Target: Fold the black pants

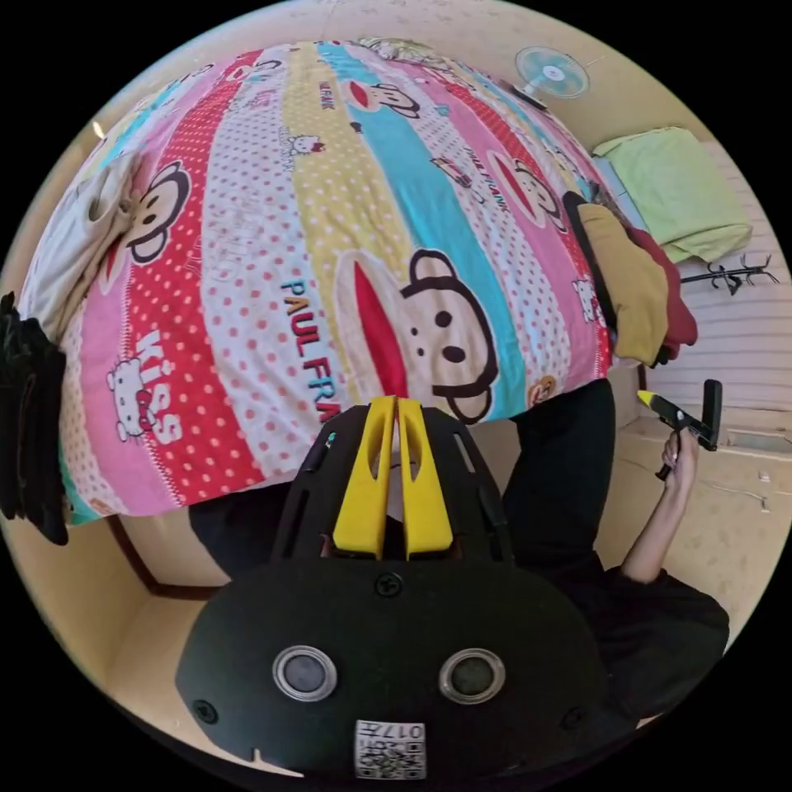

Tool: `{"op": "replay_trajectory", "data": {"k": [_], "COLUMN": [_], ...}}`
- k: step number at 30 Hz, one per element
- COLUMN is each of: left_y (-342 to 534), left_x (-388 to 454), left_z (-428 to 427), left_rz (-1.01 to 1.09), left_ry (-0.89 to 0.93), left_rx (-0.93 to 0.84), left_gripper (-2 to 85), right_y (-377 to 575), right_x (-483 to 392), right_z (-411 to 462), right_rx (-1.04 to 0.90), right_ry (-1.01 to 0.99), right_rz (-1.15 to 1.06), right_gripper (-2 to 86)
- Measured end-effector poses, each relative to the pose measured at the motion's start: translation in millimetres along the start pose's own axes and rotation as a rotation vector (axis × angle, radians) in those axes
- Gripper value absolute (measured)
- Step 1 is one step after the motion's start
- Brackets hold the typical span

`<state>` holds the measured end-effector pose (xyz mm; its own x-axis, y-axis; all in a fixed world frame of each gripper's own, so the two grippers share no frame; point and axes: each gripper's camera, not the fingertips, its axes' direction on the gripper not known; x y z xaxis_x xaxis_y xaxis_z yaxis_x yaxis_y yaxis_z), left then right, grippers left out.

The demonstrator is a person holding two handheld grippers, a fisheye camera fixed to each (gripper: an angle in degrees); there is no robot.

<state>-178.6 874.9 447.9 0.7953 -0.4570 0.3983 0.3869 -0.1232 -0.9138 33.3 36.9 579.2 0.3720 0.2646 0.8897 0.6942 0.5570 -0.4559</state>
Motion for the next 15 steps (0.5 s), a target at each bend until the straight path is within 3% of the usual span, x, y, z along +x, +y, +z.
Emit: {"op": "replay_trajectory", "data": {"k": [4,6,9,14,15], "left_y": [-51,-57,-62,-56,-56], "left_x": [-16,-20,5,41,42], "left_z": [53,52,50,46,45], "left_rz": [-0.012,-0.048,0.050,0.156,0.157], "left_ry": [-0.012,0.029,-0.082,-0.268,-0.274], "left_rx": [-0.232,-0.239,-0.251,-0.226,-0.223], "left_gripper": [-0.8,-0.8,-0.7,-0.8,-0.8], "right_y": [-80,-126,-176,-243,-258], "right_x": [-67,-118,-171,-187,-185], "right_z": [70,128,202,346,354], "right_rx": [-0.244,-0.406,-0.491,-0.721,-0.745], "right_ry": [-0.036,-0.016,0.118,0.408,0.383], "right_rz": [-0.178,-0.281,-0.339,-0.251,-0.204], "right_gripper": [1.3,0.9,0.6,0.3,0.3]}}
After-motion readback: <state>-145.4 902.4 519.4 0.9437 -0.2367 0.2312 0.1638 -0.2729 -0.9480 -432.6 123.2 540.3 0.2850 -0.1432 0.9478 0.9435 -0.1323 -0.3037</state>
